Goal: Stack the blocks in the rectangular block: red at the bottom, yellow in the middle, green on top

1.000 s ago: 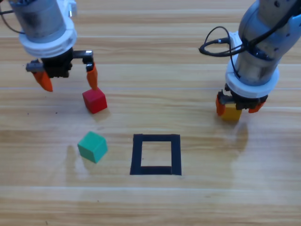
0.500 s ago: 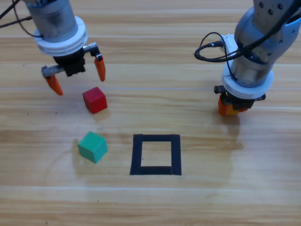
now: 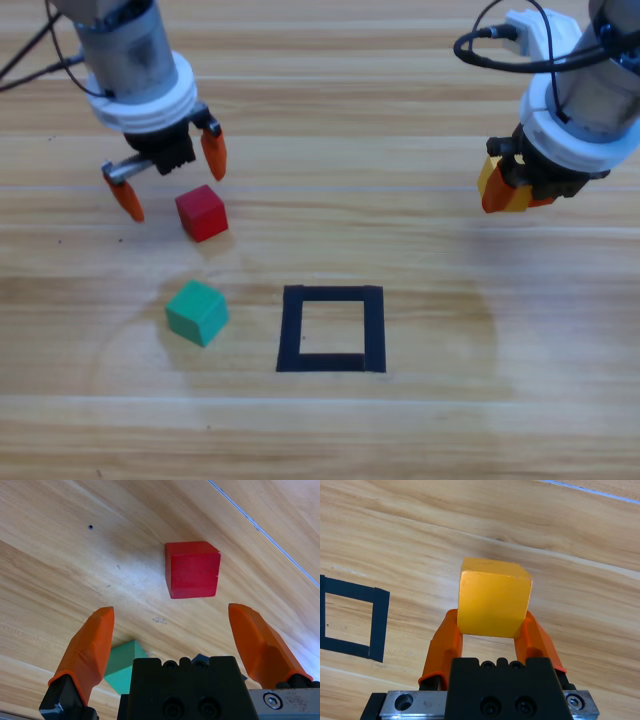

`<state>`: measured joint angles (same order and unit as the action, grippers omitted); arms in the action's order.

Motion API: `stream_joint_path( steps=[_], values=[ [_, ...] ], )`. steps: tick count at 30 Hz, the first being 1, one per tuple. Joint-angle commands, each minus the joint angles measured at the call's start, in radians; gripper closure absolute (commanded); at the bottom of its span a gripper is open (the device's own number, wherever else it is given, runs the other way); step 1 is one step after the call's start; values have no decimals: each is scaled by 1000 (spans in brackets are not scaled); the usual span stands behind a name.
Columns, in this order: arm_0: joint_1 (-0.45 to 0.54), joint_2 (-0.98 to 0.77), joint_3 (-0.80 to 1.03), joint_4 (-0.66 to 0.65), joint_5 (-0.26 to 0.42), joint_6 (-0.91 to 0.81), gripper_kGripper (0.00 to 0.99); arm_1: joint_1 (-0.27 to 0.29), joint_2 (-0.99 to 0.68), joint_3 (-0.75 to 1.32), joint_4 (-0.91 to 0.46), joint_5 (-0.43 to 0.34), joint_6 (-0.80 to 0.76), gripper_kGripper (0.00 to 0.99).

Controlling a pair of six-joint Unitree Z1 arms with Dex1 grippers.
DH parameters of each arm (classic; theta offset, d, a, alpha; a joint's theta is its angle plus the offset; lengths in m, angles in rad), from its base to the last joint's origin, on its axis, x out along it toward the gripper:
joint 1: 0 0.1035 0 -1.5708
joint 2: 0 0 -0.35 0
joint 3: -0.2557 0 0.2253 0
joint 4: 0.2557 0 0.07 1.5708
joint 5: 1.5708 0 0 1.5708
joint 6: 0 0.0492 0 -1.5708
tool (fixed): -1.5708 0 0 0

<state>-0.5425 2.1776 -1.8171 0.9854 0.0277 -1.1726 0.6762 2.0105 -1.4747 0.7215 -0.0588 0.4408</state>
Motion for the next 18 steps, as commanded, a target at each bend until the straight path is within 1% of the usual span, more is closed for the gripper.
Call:
stream_joint_path(
  steps=[1,5,18],
  values=[
    [-36,68,-7,7,29,-42,14,-24,-10,39,10,27,7,818],
    [-48,76,-18,7,44,-67,14,-24,-9,36,6,30,13,818],
    [-51,140,-88,12,41,-71,19,-24,16,34,-36,30,15,818]
  ],
)
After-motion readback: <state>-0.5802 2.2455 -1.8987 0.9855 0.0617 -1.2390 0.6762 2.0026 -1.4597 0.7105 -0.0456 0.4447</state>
